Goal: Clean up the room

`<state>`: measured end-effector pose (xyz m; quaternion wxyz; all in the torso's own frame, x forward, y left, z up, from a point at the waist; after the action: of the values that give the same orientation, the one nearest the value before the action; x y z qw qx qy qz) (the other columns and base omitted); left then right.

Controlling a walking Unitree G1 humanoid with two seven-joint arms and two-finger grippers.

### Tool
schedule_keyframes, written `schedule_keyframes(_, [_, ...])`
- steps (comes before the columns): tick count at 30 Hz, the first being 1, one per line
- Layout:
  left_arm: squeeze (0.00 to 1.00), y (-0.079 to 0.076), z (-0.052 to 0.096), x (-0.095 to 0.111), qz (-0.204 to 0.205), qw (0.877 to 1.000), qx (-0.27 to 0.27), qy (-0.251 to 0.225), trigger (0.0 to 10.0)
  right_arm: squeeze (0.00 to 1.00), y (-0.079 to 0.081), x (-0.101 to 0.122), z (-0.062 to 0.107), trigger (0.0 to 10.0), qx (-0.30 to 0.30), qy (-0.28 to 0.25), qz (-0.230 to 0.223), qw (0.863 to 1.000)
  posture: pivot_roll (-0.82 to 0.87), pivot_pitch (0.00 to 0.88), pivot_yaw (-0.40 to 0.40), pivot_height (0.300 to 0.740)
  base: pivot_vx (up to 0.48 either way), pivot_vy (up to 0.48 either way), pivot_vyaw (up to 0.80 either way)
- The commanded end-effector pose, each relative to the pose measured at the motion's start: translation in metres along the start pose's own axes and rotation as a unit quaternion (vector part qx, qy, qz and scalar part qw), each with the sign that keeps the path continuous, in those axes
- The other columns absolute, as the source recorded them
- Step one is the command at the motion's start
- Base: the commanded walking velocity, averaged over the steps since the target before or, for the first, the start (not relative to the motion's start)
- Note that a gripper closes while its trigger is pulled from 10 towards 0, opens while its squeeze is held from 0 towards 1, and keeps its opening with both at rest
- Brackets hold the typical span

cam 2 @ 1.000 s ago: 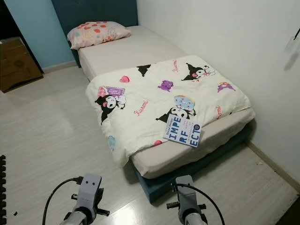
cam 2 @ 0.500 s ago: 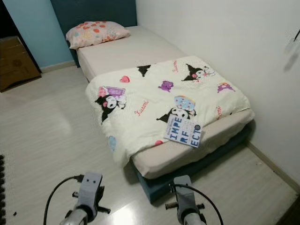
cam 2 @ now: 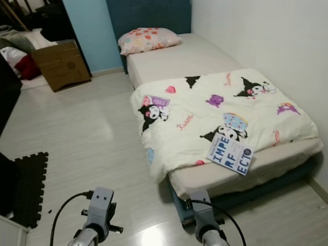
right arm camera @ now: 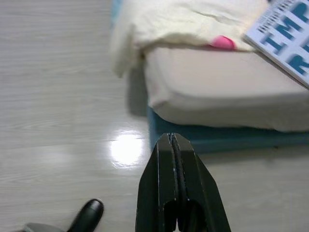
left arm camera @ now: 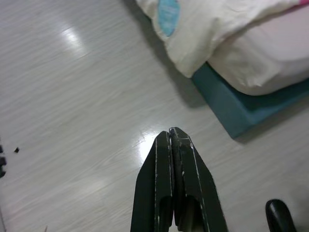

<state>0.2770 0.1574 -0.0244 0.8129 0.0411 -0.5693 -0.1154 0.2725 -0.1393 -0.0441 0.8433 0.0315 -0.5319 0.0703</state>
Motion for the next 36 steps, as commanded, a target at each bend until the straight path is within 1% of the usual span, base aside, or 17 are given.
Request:
schedule_keyframes(1, [0.0,0.0014,0.0041,-0.0087,0.006,1.0,0.004,0.013,10.0,0.0,0.0046,-0.0004,0.0003,10.0,0.009,-0.001,0.005,1.0,-0.03,0.121,0.024,0.74,0.0,0.0,0.8])
schedule_keyframes(12, [0.0,-0.0062,0.0029,-0.0081,0.008,1.0,-0.01,0.017,10.0,0.0,0.0026,-0.0002,0.0002,10.0,0.005,-0.001,0.006,1.0,-0.03,0.12,0.026,0.74,0.0,0.0,0.8])
schedule_keyframes(13, [0.0,-0.0065,0.0029,-0.0087,0.008,1.0,-0.011,0.019,10.0,0.0,0.0023,-0.0001,0.0003,10.0,0.002,-0.003,-0.007,1.0,-0.03,0.12,0.026,0.74,0.0,0.0,0.0])
schedule_keyframes(19, [0.0,-0.0067,0.0033,-0.0102,-0.001,1.0,-0.01,0.023,10.0,0.0,0.0018,-0.0003,0.0003,10.0,0.0,-0.002,-0.007,1.0,-0.04,0.122,0.027,0.74,0.0,0.0,0.0])
schedule_keyframes(24, [0.0,-0.0044,0.0023,-0.0105,0.008,1.0,-0.001,0.027,10.0,0.0,0.0012,-0.0004,0.0006,10.0,-0.001,-0.003,-0.009,1.0,-0.04,0.123,0.027,0.74,0.0,0.0,0.0])
schedule_keyframes(29, [0.0,-0.0046,0.0019,-0.0111,-0.001,1.0,-0.005,0.029,10.0,0.0,0.0,-0.0003,0.0007,10.0,-0.003,-0.003,-0.01,1.0,-0.04,0.126,0.029,0.74,0.0,-0.317,0.0])
schedule_keyframes(36, [0.0,-0.0046,0.0024,-0.0116,-0.001,1.0,-0.004,0.03,10.0,0.0,-0.0003,-0.0005,0.0011,10.0,-0.004,-0.005,-0.013,1.0,-0.04,0.126,0.03,0.74,0.0,-0.359,0.0])
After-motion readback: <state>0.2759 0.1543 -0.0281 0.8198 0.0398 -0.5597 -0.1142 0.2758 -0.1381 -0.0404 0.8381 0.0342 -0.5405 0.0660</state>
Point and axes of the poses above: a point about 5 cm out from each wrist's last joint towards the gripper, its own z axis pointing back from the gripper into the wrist, its own x axis along the axis of the wrist's last joint, y = z × x, the point moved 3 cm from there along -z, pointing out of the wrist towards the gripper, and after that the axes turned 7 degrees about -z, right-handed, at the moved point
